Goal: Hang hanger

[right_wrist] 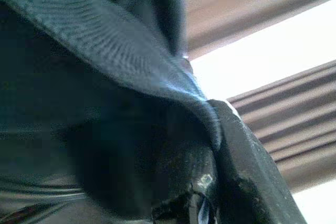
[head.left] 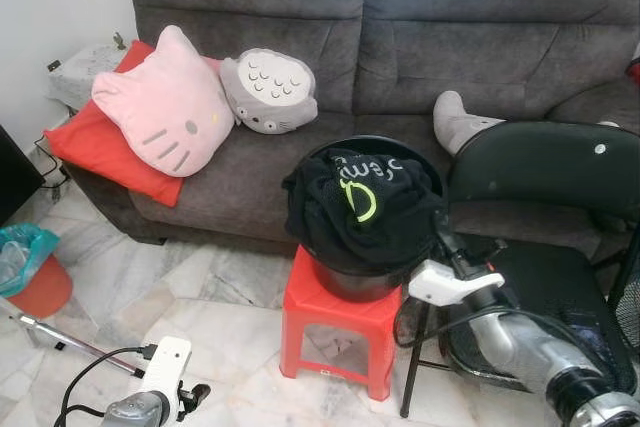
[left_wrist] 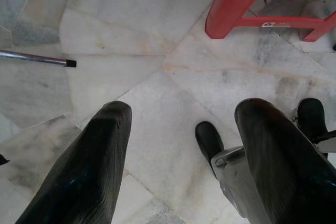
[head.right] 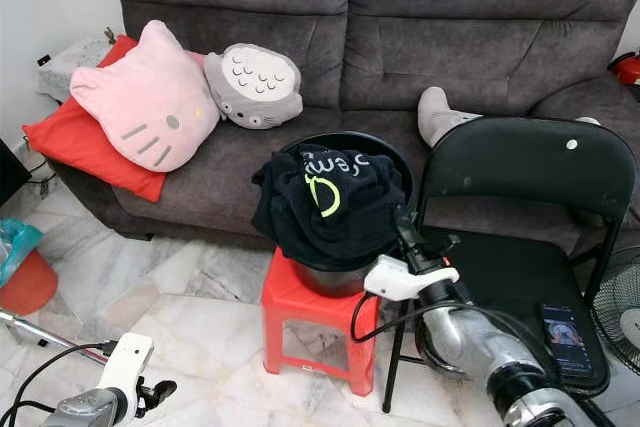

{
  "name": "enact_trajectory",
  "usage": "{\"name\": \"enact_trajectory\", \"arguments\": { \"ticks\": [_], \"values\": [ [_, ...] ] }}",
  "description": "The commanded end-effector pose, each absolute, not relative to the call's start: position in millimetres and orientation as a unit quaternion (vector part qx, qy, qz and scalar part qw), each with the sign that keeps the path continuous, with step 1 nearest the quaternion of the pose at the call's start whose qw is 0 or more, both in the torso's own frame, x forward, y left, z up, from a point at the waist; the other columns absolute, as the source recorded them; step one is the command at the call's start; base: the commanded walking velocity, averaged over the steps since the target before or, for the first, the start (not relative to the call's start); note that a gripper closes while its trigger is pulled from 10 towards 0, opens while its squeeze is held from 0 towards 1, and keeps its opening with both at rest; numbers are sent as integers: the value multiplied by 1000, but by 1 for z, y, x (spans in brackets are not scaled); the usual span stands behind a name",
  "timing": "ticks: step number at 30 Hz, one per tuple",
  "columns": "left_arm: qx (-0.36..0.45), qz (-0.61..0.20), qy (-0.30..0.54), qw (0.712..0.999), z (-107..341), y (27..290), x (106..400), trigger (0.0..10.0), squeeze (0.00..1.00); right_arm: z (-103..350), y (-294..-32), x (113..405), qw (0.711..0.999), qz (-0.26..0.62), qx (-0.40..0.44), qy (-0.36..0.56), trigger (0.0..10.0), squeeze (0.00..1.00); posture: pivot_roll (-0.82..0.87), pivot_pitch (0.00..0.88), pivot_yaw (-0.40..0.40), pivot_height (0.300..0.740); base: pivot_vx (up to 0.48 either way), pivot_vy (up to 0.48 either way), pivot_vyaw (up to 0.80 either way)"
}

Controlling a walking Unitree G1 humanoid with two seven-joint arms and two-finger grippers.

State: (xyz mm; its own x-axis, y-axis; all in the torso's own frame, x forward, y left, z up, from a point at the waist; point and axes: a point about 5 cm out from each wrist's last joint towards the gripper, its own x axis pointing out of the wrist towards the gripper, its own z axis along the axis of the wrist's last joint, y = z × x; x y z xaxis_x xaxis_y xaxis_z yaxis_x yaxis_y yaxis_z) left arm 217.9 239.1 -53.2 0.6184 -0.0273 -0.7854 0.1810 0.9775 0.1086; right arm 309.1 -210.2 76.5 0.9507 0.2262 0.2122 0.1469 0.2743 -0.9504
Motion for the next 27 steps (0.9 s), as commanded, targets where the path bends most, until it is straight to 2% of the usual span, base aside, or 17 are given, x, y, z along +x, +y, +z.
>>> {"name": "enact_trajectory", "arguments": {
  "ticks": [1, 11, 16, 20, 22, 27],
  "values": [
    [93, -52, 434, 895, -53, 244, 216, 10000, 0, 101, -215, 322, 787, -1, -592, -173, 0, 0, -77, 0, 34, 740, 0, 0, 0],
    [91, -50, 434, 895, -53, 244, 216, 10000, 0, 159, -219, 353, 796, 8, -579, -180, 0, 0, -83, 0, 31, 740, 0, 0, 0],
    [90, -49, 435, 895, -53, 244, 216, 10000, 0, 192, -221, 366, 810, 14, -558, -182, 0, 0, -86, 0, 30, 740, 0, 0, 0],
    [89, -49, 435, 895, -53, 244, 216, 10000, 0, 215, -221, 373, 806, 22, -560, -189, 0, 0, -89, 0, 29, 740, 0, 0, 0],
    [88, -48, 435, 895, -53, 244, 216, 10000, 0, 236, -222, 377, 816, 11, -543, -197, 0, 0, -90, 0, 28, 740, 0, 0, 0],
    [88, -47, 436, 895, -54, 244, 215, 10000, 0, 255, -223, 381, 843, 8, -502, -192, 0, 0, -92, 0, 25, 740, 0, 0, 0]
  ]
}}
